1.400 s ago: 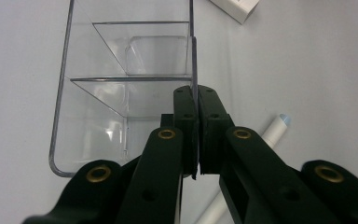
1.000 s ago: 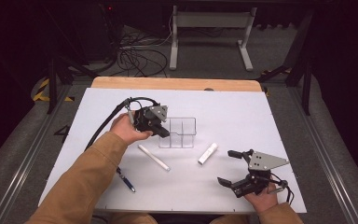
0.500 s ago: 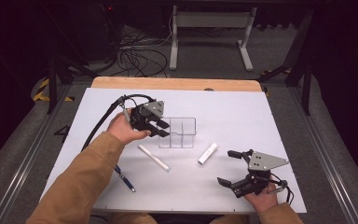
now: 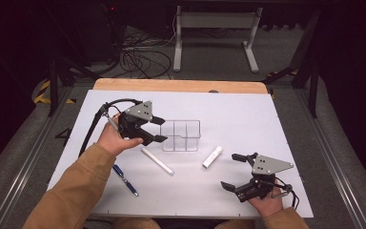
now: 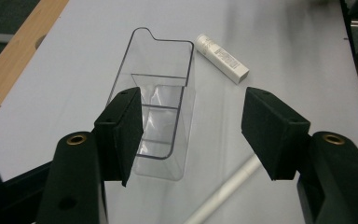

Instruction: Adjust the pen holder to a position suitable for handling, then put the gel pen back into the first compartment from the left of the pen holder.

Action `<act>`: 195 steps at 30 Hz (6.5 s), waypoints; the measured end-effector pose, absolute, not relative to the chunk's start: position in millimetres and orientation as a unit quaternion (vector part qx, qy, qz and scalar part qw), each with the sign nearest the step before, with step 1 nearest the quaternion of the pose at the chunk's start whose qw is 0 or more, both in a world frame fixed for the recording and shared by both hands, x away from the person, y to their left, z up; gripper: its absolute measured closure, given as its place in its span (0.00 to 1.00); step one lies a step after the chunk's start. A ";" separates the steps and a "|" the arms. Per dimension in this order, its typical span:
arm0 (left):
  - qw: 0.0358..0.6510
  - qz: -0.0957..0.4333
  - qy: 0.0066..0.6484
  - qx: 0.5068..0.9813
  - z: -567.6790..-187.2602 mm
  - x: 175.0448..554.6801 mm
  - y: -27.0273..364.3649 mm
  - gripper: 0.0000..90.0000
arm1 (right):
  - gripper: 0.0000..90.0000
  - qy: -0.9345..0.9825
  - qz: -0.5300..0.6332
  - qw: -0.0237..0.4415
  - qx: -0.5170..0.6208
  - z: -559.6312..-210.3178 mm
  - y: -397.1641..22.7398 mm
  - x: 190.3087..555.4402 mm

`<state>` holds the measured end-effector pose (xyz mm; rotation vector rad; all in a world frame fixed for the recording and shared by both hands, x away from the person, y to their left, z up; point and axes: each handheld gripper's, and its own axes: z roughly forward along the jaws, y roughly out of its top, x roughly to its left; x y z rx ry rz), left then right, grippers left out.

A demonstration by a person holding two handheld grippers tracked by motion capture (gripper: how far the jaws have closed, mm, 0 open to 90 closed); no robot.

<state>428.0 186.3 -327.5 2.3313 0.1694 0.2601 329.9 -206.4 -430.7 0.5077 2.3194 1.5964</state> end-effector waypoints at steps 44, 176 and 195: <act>0.512 0.176 0.211 0.814 -378.7 332.5 270.6 0.22 | 0.01 0.786 0.555 0.139 0.234 -420.2 -179.1 333.8; 0.519 0.199 0.239 0.796 -380.2 322.3 291.5 0.22 | 0.54 0.879 0.448 0.007 0.166 -449.4 52.3 332.6; 0.518 0.199 0.238 0.797 -380.7 322.6 290.6 0.22 | 0.57 0.870 0.460 0.001 0.174 -458.0 63.9 328.5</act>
